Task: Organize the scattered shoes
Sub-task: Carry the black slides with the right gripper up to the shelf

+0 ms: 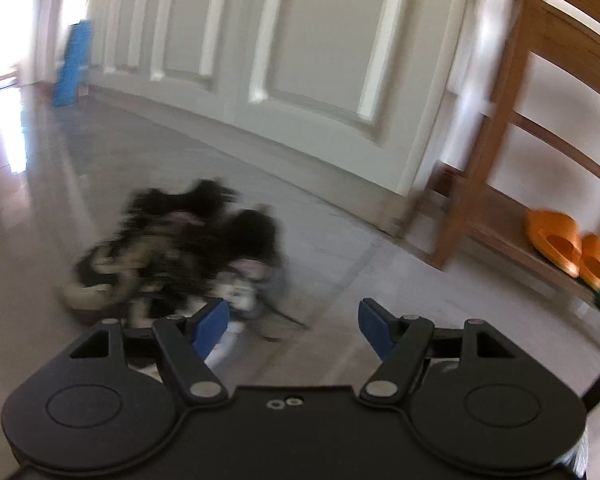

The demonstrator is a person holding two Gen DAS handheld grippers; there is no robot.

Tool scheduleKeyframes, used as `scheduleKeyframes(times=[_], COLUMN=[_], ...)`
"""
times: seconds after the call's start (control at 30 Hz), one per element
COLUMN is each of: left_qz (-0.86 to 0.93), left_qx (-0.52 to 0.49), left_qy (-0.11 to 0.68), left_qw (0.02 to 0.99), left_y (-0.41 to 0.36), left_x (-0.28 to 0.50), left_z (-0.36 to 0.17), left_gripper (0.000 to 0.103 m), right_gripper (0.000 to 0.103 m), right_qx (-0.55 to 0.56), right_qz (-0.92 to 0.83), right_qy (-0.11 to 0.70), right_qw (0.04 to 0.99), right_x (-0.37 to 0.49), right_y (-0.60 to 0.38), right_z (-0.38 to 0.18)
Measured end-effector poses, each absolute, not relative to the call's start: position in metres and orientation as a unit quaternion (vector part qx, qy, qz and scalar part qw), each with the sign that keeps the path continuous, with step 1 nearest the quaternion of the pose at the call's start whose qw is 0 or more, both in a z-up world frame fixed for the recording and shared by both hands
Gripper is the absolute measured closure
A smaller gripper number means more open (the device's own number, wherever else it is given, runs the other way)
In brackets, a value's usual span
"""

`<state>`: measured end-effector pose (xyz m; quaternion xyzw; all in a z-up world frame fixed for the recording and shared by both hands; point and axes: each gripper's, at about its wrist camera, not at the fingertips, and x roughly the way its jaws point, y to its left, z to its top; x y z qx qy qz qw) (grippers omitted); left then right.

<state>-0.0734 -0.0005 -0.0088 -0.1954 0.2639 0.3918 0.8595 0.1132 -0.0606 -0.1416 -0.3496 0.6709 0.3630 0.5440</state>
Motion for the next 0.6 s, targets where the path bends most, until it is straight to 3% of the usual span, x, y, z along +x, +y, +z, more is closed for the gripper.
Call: scheduleKeyframes(times=[0.13,0.27,0.43,0.6], left_qz=[0.361,0.364,0.376,0.365], left_qx=[-0.182,-0.168,-0.168,-0.144], left_qy=[0.273,0.274,0.269,0.259], left_qw=[0.873,0.874,0.871,0.883], left_y=[-0.021,-0.029,-0.032,-0.041], left_x=[-0.056,-0.054,-0.052,-0.037], left_z=[-0.008,-0.007,-0.002,0.012], left_gripper=[0.031,0.031,0.031,0.031], right_gripper=[0.059,0.078,0.079,0.08], right_qx=[-0.372,-0.386,-0.362,-0.257], right_qz=[0.371,0.418,0.447,0.445], right_qy=[0.644,0.614,0.592,0.609], right_qw=[0.556,0.547,0.565,0.604], right_x=[0.098,0.093,0.102,0.139], right_y=[-0.059,-0.07,-0.098,-0.141], right_z=[-0.141,-0.132,-0.117,-0.08])
